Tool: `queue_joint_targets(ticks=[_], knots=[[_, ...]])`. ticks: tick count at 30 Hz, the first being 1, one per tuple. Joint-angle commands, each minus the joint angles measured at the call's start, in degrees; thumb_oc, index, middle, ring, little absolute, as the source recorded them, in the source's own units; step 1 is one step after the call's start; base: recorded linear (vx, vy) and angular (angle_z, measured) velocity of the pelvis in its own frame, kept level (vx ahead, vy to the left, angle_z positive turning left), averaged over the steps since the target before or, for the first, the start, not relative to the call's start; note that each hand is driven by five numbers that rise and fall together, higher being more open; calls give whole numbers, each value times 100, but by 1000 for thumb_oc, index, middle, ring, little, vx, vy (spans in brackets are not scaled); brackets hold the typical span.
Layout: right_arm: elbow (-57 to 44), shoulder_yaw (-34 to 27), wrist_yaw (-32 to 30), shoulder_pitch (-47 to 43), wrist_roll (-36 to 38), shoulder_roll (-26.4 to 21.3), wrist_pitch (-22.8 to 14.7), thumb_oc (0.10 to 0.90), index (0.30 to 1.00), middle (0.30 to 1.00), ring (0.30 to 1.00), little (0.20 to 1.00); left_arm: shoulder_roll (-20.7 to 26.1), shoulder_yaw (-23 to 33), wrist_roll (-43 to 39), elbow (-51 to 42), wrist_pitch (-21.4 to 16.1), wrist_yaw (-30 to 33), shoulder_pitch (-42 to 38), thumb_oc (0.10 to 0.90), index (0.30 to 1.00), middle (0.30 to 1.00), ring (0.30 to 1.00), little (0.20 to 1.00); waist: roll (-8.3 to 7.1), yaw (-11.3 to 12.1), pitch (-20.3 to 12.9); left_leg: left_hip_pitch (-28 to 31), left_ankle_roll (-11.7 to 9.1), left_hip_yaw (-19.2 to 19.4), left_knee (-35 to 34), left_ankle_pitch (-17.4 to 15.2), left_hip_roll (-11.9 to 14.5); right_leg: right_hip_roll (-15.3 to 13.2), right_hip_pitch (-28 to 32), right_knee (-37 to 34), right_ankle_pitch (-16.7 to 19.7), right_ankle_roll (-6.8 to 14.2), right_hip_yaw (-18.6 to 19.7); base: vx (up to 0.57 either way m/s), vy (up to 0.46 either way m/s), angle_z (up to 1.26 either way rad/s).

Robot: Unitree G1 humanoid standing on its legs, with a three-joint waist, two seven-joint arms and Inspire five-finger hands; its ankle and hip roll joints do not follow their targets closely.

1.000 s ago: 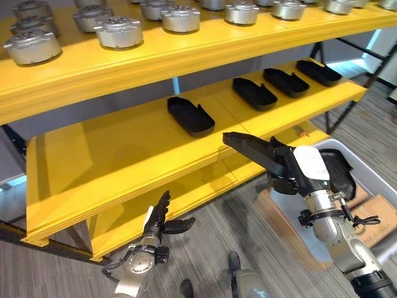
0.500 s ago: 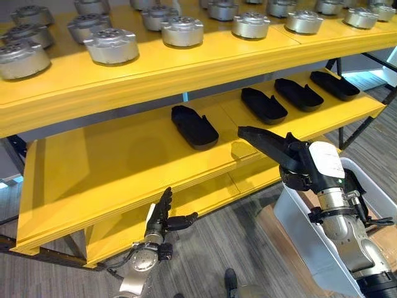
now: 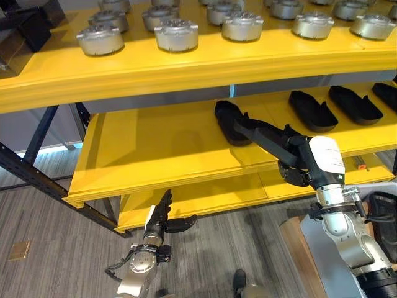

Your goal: Move parts from the plastic box to the shelf.

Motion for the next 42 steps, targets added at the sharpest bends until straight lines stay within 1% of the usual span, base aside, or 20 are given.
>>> queue_joint_targets(ticks=[1, 2, 3, 4, 5, 8, 9, 10, 12, 13, 17, 20, 21, 25, 29, 31, 34, 38, 39, 42], knots=[[-811, -357, -639, -520, -28, -318, -284, 400, 300, 300, 300, 300, 189, 178, -186, -687, -441, 95, -92, 900, 1000, 1000, 1000, 1000, 120, -4, -439, 226, -207, 166, -809, 1685, 327, -293, -162, 807, -477, 612, 313, 46, 102, -8], [-800, -371, -662, -515, -63, -312, -270, 400, 300, 300, 300, 300, 189, 172, -188, -689, -444, 92, -95, 900, 1000, 1000, 1000, 1000, 193, -25, -457, 263, -241, 211, -928, 1598, 293, -302, -205, 823, -462, 643, 349, 91, 169, -14], [-802, -411, -691, -464, -88, -291, -259, 400, 300, 300, 300, 300, 181, 174, -182, -668, -451, 76, -108, 900, 1000, 1000, 1000, 1000, 249, -11, -499, 274, -248, 360, -935, 1484, 259, -357, -221, 825, -440, 679, 367, 125, 173, 0], [-831, -457, -688, -432, -93, -280, -261, 400, 300, 300, 300, 300, 195, 179, -162, -694, -459, 48, -94, 900, 1000, 1000, 1000, 1000, 258, 25, -520, 287, -230, 395, -872, 1411, 207, -416, -187, 824, -423, 692, 369, 202, 217, 1], [-875, -488, -720, -437, -134, -244, -228, 400, 300, 300, 300, 300, 266, 175, -112, -724, -475, 41, -112, 900, 1000, 1000, 1000, 1000, 210, 86, -519, 239, -181, 416, -684, 1225, 60, -555, -63, 750, -381, 754, 407, 203, 198, 4], [-933, -571, -727, -382, -178, -201, -193, 400, 300, 300, 300, 300, 327, 154, -49, -693, -482, 50, -165, 900, 1000, 1000, 1000, 1000, 111, 123, -480, 119, -133, 522, -397, 940, -119, -762, 121, 655, -326, 835, 336, 133, 142, 10], [-936, -573, -725, -379, -178, -199, -192, 400, 300, 300, 300, 300, 328, 153, -49, -692, -483, 50, -166, 900, 1000, 1000, 1000, 1000, 105, 123, -478, 115, -129, 519, -386, 932, -124, -769, 126, 651, -324, 838, 335, 151, 162, 11], [-981, -585, -737, -439, -206, -201, -175, 400, 300, 300, 300, 300, 359, 101, -53, -669, -491, 69, -248, 900, 1000, 1000, 1000, 1000, 36, 161, -474, 40, -107, 543, -266, 766, -271, -906, 264, 529, -256, 903, 313, 104, 112, 9], [-977, -584, -745, -513, -237, -204, -132, 400, 300, 300, 300, 300, 376, 75, -78, -666, -486, 63, -281, 900, 1000, 1000, 1000, 1000, -24, 177, -473, 7, -61, 523, -161, 631, -379, -1005, 346, 406, -189, 947, 307, 130, 139, 8], [-974, -581, -746, -518, -239, -203, -130, 400, 300, 300, 300, 300, 376, 77, -79, -665, -486, 64, -283, 900, 1000, 1000, 1000, 1000, -31, 178, -471, 6, -54, 527, -150, 618, -390, -1016, 354, 392, -181, 955, 309, 120, 130, 1], [-973, -478, -743, -847, -301, -222, -62, 400, 300, 300, 300, 300, 418, 21, -112, -668, -469, 64, -343, 900, 1000, 1000, 1000, 1000, -172, 276, -507, -107, 13, 505, 74, 379, -577, -1166, 488, 219, -95, 1032, 272, 99, 97, -1], [-927, -306, -714, -1215, -360, -235, 5, 400, 300, 300, 300, 300, 450, 20, -108, -680, -454, 66, -354, 900, 1000, 1000, 1000, 1000, -285, 353, -546, -135, 84, 507, 132, 238, -693, -1256, 541, 108, -3, 1100, 271, 97, 94, -1], [-837, -170, -712, -1491, -356, -235, 47, 400, 300, 300, 300, 300, 478, 6, -120, -682, -453, 65, -352, 900, 1000, 1000, 1000, 1000, -350, 417, -570, -154, 116, 502, 161, 180, -751, -1292, 555, 70, 49, 1126, 262, 95, 84, -1], [-564, 96, -697, -2067, -325, -224, 164, 400, 300, 300, 300, 300, 543, -18, -140, -702, -436, 48, -351, 900, 1000, 1000, 1000, 1000, -466, 552, -599, -217, 168, 461, 197, 100, -819, -1348, 594, 11, 127, 1157, 212, 64, 40, 2], [-137, 380, -703, -2681, -208, -165, 287, 400, 300, 300, 300, 300, 611, -68, -189, -747, -428, 14, -337, 900, 1000, 1000, 1000, 1000, -526, 698, -574, -325, 182, 403, 260, 75, -843, -1349, 585, 7, 138, 1156, 158, 9, 1, 4], [125, 568, -690, -3098, -108, -147, 359, 400, 300, 300, 300, 300, 627, -118, -261, -756, -426, 4, -359, 900, 1000, 1000, 1000, 1000, -546, 776, -505, -427, 185, 353, 326, 71, -840, -1344, 550, 28, 120, 1147, 134, -27, -16, 15], [504, 746, -724, -3614, 11, -100, 444, 400, 300, 300, 300, 300, 663, -154, -360, -817, -445, -14, -361, 900, 1000, 1000, 1000, 1000, -540, 897, -365, -634, 184, 221, 502, 52, -814, -1332, 510, 101, 50, 1110, 60, -33, -34, 13], [1189, 1005, -828, -4434, 292, -58, 572, 400, 300, 300, 300, 300, 786, -188, -508, -892, -470, -19, -423, 900, 1000, 1000, 1000, 1000, -465, 1061, -139, -909, 165, 13, 703, 52, -775, -1326, 389, 329, -38, 1055, -23, -57, -34, 22], [1211, 1017, -835, -4462, 299, -58, 569, 400, 300, 300, 300, 300, 786, -182, -511, -893, -468, -18, -431, 900, 1000, 1000, 1000, 1000, -462, 1054, -133, -922, 164, 6, 715, 49, -771, -1325, 379, 342, -44, 1053, -24, -55, -23, 12], [1575, 1128, -867, -4862, 470, 20, 653, 400, 300, 300, 300, 300, 861, -199, -605, -933, -498, 8, -469, 900, 1000, 1000, 1000, 1000, -407, 1158, -17, -1070, 174, -104, 842, 38, -748, -1334, 287, 525, -113, 1023, -47, -41, -15, 15]])
